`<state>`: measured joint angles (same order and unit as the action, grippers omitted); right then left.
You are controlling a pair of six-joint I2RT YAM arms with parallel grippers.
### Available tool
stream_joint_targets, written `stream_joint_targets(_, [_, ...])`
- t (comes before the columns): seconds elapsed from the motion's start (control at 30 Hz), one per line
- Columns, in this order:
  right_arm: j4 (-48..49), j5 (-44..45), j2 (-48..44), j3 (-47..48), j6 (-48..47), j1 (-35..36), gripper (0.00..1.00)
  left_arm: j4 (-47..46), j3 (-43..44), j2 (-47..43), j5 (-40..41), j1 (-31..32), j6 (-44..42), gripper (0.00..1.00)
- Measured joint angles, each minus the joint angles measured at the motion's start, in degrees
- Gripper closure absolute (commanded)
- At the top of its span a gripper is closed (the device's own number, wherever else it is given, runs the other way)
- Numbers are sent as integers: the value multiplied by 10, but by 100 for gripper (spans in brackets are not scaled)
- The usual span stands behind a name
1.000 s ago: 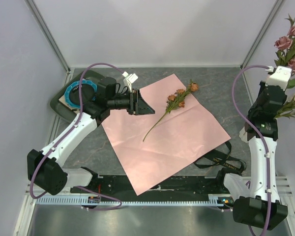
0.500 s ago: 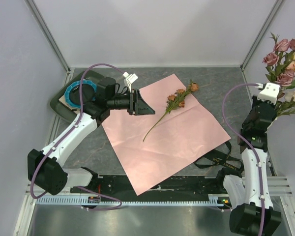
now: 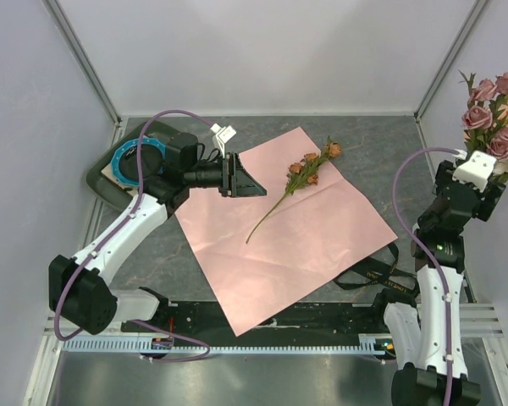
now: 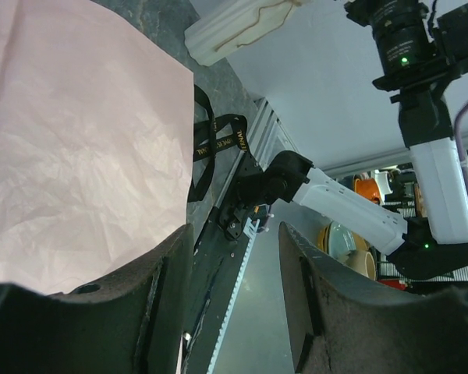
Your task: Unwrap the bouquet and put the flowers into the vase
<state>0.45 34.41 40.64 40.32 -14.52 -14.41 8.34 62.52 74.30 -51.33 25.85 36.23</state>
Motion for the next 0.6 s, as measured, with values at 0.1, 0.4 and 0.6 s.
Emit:
stream_joint_targets(0.1, [-71, 4, -8, 50, 40, 0, 2, -3, -1, 3, 0, 0, 0, 43])
stream_joint_targets(0.4, [-316, -96, 6, 251, 200, 24, 2, 5, -1, 24, 3, -4, -5, 1])
stream_joint_targets(0.6, [-431, -240, -7, 275, 250, 56, 2, 17, -1, 58, 5, -10, -14, 1])
